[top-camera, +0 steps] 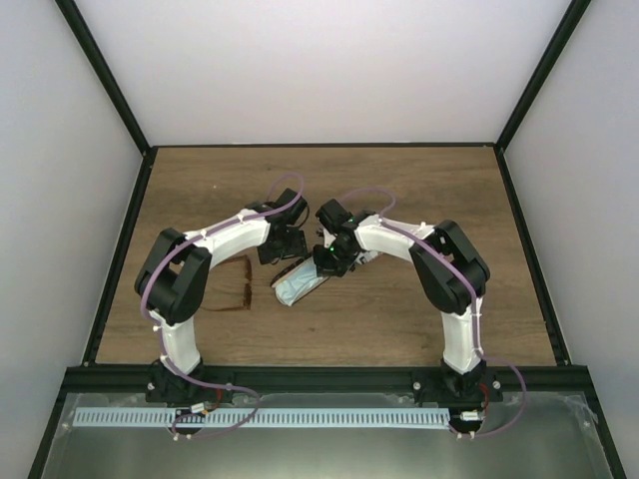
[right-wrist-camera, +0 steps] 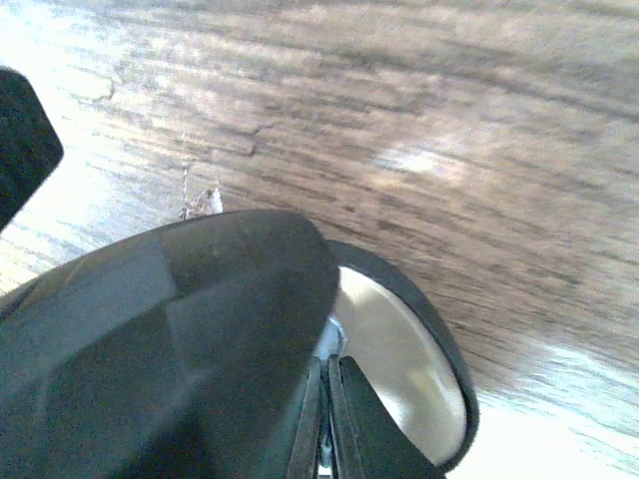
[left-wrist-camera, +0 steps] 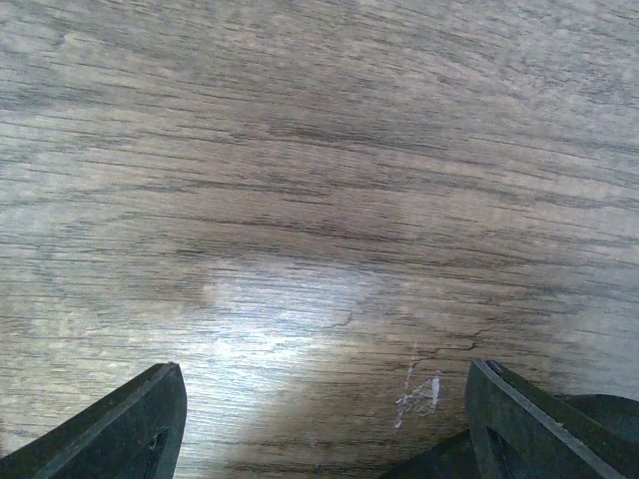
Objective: Organize the sunglasses
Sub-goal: Adjust the glasses cleaning cloth in the sunglasses case.
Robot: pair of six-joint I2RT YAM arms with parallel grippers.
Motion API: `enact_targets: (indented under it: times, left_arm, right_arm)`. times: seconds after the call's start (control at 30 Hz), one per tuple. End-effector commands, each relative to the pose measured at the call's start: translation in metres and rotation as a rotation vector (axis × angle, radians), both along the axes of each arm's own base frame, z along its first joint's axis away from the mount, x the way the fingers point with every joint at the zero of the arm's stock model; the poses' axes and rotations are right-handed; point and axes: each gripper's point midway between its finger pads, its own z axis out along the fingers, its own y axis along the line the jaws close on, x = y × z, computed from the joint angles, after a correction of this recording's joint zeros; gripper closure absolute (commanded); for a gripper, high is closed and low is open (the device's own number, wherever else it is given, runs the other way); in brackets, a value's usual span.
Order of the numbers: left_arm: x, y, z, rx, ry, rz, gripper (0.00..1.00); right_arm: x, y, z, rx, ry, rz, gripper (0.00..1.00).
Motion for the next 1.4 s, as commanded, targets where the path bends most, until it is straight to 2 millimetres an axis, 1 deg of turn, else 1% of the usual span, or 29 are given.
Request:
enact_targets:
  times: [0.0, 0.23, 0.3, 0.37, 0.43, 0.5, 0.53, 0.57, 0.6, 0.73, 0.77, 0.9, 1.0, 1.07, 1.17, 1.23, 1.3, 1.37]
  left_arm:
    - [-0.002, -0.003, 0.002, -0.004, 0.005, -0.024, 0.21]
    - [-0.001, -0.003, 0.000, -0.002, 0.007, -0.022, 0.22]
    - [0.000, -0.004, 0.001, -0.006, 0.004, -0.022, 0.22]
    - [0.001, -0.005, 0.002, -0.007, 0.001, -0.022, 0.22]
    - [0.001, -0.005, 0.003, -0.005, 0.002, -0.021, 0.22]
    - [0.001, -0.004, 0.003, -0.002, 0.003, -0.020, 0.22]
    - [0.001, -0.004, 0.003, -0.001, 0.002, -0.020, 0.22]
    - [0.001, -0.004, 0.003, 0.000, 0.004, -0.019, 0.22]
    - [0.001, -0.004, 0.002, 0.001, 0.005, -0.020, 0.22]
    - [0.002, -0.004, 0.003, -0.001, 0.001, -0.017, 0.22]
    - [0.003, -0.005, 0.003, 0.000, 0.000, -0.015, 0.22]
    - [0.005, -0.007, 0.002, -0.008, 0.003, -0.015, 0.22]
    - [0.006, -0.008, 0.002, -0.008, 0.002, -0.014, 0.22]
    - [0.006, -0.008, 0.001, -0.008, 0.002, -0.015, 0.22]
    - [0.008, -0.008, 0.002, -0.010, -0.005, -0.008, 0.22]
    - [0.012, -0.007, 0.008, -0.028, -0.025, -0.002, 0.22]
    - [0.018, -0.007, 0.018, -0.038, -0.066, 0.006, 0.22]
    - [0.027, -0.005, 0.032, -0.042, -0.122, 0.018, 0.19]
  right_arm:
    - [0.013, -0.008, 0.019, -0.042, -0.105, -0.038, 0.97]
    - [0.019, -0.016, 0.023, -0.067, -0.159, -0.056, 0.96]
    - [0.019, -0.014, 0.022, -0.063, -0.158, -0.048, 0.90]
    - [0.018, -0.012, 0.019, -0.058, -0.143, -0.037, 0.87]
    - [0.018, -0.010, 0.016, -0.056, -0.136, -0.030, 0.81]
    - [0.019, -0.009, 0.018, -0.054, -0.139, -0.025, 0.77]
    - [0.020, -0.008, 0.022, -0.050, -0.145, -0.023, 0.75]
    - [0.020, -0.008, 0.024, -0.049, -0.145, -0.021, 0.73]
    - [0.020, -0.007, 0.031, -0.039, -0.153, -0.018, 0.69]
    - [0.015, -0.009, 0.051, -0.012, -0.170, -0.014, 0.60]
    - [0.014, -0.010, 0.055, -0.008, -0.173, -0.016, 0.56]
    - [0.009, -0.014, 0.069, 0.012, -0.196, -0.018, 0.35]
    - [0.006, -0.015, 0.076, 0.026, -0.203, -0.011, 0.25]
    - [0.004, -0.016, 0.082, 0.034, -0.214, -0.009, 0.24]
    - [0.004, -0.020, 0.093, 0.045, -0.250, -0.022, 0.30]
    - [0.005, -0.023, 0.098, 0.051, -0.275, -0.034, 0.33]
    - [0.007, -0.026, 0.100, 0.060, -0.282, -0.051, 0.36]
    - [0.011, -0.028, 0.106, 0.074, -0.298, -0.069, 0.36]
